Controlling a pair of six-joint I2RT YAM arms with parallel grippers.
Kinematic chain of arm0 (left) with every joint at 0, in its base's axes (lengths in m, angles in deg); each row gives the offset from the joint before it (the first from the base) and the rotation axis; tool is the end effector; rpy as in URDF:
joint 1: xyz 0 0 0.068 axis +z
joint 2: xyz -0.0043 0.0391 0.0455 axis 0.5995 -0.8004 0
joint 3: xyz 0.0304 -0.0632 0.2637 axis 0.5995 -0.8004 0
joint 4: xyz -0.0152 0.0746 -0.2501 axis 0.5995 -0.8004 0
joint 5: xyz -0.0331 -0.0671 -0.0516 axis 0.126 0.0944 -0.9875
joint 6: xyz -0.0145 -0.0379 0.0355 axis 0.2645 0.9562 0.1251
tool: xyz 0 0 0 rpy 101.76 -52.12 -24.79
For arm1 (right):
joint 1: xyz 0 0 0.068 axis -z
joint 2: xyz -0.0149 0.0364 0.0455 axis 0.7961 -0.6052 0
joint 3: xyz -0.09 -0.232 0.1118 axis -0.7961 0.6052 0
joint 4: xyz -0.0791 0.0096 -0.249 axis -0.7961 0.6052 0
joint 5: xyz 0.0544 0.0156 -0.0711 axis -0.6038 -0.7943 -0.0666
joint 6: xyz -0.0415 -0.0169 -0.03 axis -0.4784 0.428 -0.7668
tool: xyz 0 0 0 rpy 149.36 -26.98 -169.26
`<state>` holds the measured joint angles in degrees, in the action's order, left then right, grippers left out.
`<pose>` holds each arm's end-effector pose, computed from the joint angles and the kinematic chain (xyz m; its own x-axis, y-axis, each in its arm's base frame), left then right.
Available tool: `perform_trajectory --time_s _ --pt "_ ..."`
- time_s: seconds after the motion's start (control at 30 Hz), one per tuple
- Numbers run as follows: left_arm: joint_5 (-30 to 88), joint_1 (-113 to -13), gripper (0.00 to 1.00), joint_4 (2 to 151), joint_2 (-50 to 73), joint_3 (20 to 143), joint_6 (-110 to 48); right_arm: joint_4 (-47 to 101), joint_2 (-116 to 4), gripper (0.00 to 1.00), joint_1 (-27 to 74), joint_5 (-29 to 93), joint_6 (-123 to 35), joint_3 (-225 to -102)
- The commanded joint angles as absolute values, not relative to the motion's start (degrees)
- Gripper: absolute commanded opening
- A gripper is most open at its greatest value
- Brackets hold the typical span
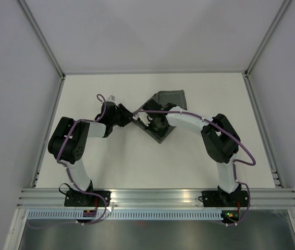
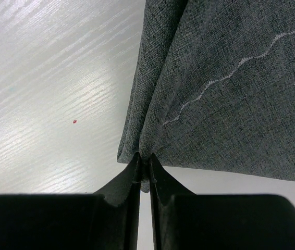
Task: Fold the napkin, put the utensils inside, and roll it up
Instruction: Roll the napkin with the utensil
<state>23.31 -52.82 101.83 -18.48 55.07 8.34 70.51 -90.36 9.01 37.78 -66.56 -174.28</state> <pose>0.3413 -0.1068 0.1281 -0.6855 -0.5896 -0.4272 -0.1116 0.6648 -0.7386 0.2946 0.2838 0.1809 -0.4761 -0.8287 -0.2942 -0.8587 0.5103 -0.0477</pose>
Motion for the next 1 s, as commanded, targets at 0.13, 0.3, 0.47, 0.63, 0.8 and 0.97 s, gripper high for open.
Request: perform_trajectory --time_s 0.13,0.3,0.47,0.63,0.8,0.97 --pt "21.19 -52.83 0.47 103.26 -13.41 54.64 7.37 70.89 -91.14 0.16 8.73 37.76 -65.6 -176.84" --pt "20.92 -52.48 0.48 102.2 -11.74 53.94 6.75 71.33 -91.23 0.17 8.73 37.67 -65.51 -177.37" --pt "20.66 -51.6 0.51 100.45 -8.75 52.79 5.7 72.82 -91.14 0.24 8.73 37.14 -65.42 -179.03" --pt "21.18 -50.55 0.56 97.29 -6.29 52.88 4.03 73.7 -90.17 0.42 8.64 36.88 -65.43 -180.09" --pt "21.01 -49.23 0.56 95.09 -4.36 53.93 4.11 74.67 -88.33 0.44 8.73 37.4 -65.16 -182.9" --pt "22.94 -47.56 0.55 90.08 -1.37 57.09 3.24 70.9 -89.02 0.51 6.62 43.55 -64.72 -184.93"
